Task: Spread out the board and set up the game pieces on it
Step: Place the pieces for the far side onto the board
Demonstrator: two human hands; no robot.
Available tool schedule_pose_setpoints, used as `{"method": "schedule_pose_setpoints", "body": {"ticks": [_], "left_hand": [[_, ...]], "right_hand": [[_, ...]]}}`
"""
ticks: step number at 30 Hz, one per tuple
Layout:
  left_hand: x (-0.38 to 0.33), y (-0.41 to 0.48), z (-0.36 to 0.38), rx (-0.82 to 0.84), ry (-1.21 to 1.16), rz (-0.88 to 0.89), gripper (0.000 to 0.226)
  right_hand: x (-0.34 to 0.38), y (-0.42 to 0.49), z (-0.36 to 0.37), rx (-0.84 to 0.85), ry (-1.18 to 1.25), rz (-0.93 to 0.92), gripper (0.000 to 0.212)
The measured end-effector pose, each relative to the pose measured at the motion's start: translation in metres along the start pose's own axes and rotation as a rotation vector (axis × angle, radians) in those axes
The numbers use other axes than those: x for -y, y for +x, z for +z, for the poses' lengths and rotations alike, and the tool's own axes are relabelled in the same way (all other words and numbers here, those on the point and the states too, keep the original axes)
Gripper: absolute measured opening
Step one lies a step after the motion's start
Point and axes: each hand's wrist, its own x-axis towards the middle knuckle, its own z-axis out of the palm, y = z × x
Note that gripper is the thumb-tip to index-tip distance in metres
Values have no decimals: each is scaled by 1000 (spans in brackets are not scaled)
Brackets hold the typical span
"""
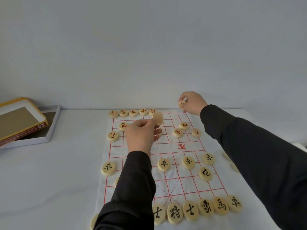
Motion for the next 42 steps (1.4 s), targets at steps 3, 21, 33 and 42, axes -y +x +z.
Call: {"method": "schedule_pose_setpoints", "body": {"ticks": [3,21,33,42], "left_hand": [[0,-1,2,0,12,18,14],[-6,-3,1,-28,-33,33,12],[-6,-2,1,-20,-60,26,12],[-5,2,-1,-29,-59,13,13]], "right_hand": [[-2,8,0,70,-10,-18,36],[20,26,29,176,-231,-164,25],[10,21,36,164,-273,-173,32],[12,17,41,72,-232,-215,26]]}}
